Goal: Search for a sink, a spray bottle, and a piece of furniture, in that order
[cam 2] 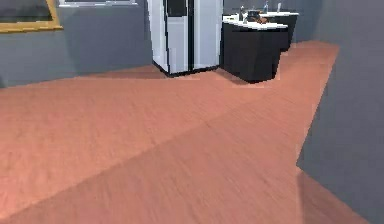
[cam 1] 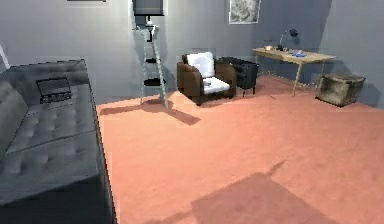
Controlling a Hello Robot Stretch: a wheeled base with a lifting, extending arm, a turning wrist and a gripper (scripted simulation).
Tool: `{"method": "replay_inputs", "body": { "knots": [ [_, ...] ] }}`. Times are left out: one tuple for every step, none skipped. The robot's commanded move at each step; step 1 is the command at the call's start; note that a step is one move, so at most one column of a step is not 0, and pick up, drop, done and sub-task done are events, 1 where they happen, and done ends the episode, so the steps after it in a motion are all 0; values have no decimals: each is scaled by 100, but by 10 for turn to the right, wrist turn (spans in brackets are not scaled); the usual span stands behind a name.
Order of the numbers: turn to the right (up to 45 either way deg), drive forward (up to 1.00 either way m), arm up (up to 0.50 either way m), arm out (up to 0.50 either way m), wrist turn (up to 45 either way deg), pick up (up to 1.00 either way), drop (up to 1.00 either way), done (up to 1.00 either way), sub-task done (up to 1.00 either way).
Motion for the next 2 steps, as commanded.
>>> {"method": "replay_inputs", "body": {
  "knots": [
    [450,0,0,0,0,0,0,0,0],
    [390,0,0,0,0,0,0,0,0]
  ]
}}
